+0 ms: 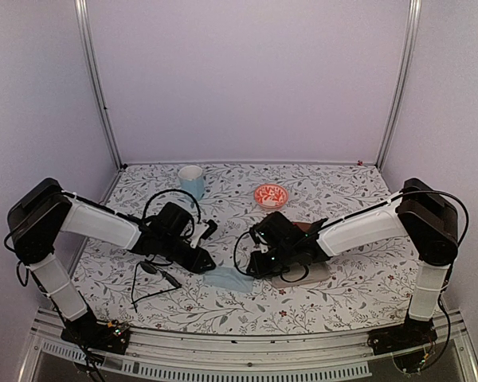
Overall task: Organize the sunglasses
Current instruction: Pick up the folded cleaning cloth from the center of the board.
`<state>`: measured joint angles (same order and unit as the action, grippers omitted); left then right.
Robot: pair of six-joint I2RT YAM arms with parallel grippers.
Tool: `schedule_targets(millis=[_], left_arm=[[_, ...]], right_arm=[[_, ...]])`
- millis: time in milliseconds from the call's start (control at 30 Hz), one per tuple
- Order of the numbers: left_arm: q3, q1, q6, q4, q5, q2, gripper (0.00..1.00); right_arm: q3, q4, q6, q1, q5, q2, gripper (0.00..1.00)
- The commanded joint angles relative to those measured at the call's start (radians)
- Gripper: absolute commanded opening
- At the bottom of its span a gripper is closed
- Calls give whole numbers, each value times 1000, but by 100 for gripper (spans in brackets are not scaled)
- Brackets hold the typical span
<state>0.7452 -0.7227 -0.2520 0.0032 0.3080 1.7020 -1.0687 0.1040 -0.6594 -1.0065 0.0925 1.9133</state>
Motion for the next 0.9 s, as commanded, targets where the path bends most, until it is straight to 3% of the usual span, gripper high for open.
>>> schedule_targets(millis=[0,267,367,633,867], left_arm=[[-23,8,3,-33,20,4,23],[-9,8,3,-34,32,-6,6],[-4,8,1,-33,39,-16,0],[-15,2,-15,-28,62,-79,0],[-46,-23,-36,-28,60,-134,0]], right_arm=[[-9,17,-2,3,16,31,22],[-14,15,10,4,16,15,20],[-13,-1,21,4,27,4,12],[1,-26,42,4,44,-38,2],[55,-22,44,4,34,-111,0]])
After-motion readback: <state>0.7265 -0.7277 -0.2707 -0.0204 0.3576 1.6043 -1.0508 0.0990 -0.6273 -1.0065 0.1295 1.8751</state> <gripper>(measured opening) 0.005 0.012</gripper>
